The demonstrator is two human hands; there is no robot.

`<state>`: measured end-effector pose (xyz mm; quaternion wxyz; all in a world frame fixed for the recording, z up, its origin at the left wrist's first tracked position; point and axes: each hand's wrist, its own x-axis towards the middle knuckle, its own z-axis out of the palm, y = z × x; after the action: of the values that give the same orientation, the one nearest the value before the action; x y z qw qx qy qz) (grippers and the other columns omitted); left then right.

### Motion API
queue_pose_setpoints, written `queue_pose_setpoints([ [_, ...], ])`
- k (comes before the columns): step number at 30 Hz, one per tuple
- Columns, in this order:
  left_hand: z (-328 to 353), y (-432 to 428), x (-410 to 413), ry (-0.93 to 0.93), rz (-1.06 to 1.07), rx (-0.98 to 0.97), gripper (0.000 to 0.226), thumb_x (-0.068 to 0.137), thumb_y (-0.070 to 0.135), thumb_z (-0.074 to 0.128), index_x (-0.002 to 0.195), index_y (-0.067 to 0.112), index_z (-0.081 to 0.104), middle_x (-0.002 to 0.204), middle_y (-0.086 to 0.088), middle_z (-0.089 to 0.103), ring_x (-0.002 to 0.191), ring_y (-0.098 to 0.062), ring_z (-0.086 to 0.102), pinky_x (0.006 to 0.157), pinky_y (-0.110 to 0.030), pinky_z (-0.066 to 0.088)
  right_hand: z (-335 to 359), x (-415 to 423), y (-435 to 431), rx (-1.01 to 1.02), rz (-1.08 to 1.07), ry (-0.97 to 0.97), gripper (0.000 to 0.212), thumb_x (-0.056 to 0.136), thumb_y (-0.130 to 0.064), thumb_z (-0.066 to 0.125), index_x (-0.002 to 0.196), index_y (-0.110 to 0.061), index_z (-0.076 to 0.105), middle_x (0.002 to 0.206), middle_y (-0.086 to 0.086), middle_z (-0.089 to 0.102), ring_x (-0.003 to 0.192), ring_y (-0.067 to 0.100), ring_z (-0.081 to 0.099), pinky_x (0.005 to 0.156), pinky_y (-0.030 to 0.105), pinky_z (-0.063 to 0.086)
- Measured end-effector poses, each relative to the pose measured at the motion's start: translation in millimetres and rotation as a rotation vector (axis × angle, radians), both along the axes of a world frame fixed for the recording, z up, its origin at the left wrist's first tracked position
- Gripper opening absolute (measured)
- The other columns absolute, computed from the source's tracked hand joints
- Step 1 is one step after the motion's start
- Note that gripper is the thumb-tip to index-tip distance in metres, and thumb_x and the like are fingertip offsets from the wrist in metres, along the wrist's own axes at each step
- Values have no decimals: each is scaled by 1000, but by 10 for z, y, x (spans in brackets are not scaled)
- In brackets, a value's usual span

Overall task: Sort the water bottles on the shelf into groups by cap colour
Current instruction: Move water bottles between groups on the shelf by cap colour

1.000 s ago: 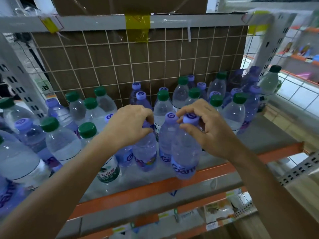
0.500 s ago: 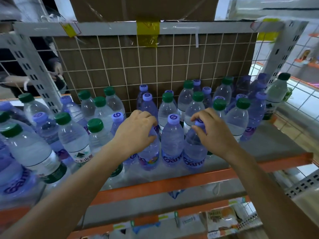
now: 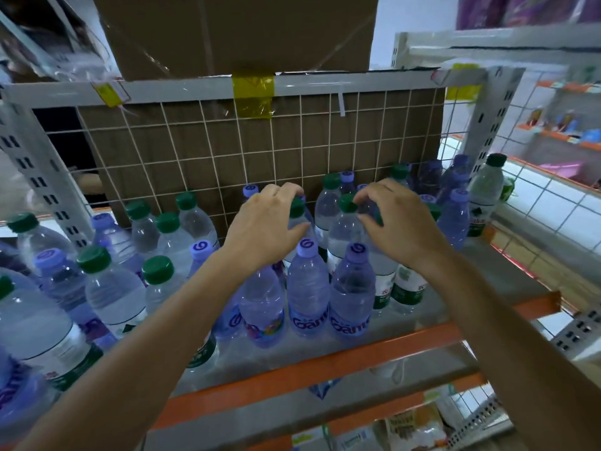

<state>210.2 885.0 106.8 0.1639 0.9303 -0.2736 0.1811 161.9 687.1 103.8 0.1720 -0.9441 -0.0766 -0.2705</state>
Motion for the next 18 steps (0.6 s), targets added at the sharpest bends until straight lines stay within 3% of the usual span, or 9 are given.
queue_pose_setpoints([
  [5,120,-184,268,131,29,95,54,86,42,60,131,15,45,124,-12,53,113,-27,51,85,-33,39,177,350,-42,-111,-30,218,45,85,-18,63,128,-12,49,128,13,50,118,30,47,93,35,39],
  [8,134,-233,418,226,33,188,49,87,44,58,125,14,51,123,-10,58,110,-27,54,86,-38,45,193,550,-24,-180,-27,416,57,84,-34,66,132,-14,42,129,12,49,115,30,50,89,36,42],
  [11,73,-248,453,249,26,210,44,88,41,58,123,14,53,117,-9,61,105,-26,56,78,-35,45,115,660,-9,-285,-79,561,59,84,-47,61,128,-13,40,119,13,53,105,32,54,79,38,45],
  [15,-36,-239,480,157,20,177,30,90,32,57,115,14,59,115,-10,62,107,-27,55,73,-30,37,24,712,-21,-341,-106,466,51,87,-50,55,119,-12,43,111,12,56,100,33,55,70,36,40],
  [18,-51,-184,510,123,35,44,21,88,27,61,106,16,64,112,-4,63,105,-21,56,74,-25,35,28,716,-28,-301,-74,403,43,86,-51,56,109,-15,49,104,9,59,96,30,57,67,33,38],
])
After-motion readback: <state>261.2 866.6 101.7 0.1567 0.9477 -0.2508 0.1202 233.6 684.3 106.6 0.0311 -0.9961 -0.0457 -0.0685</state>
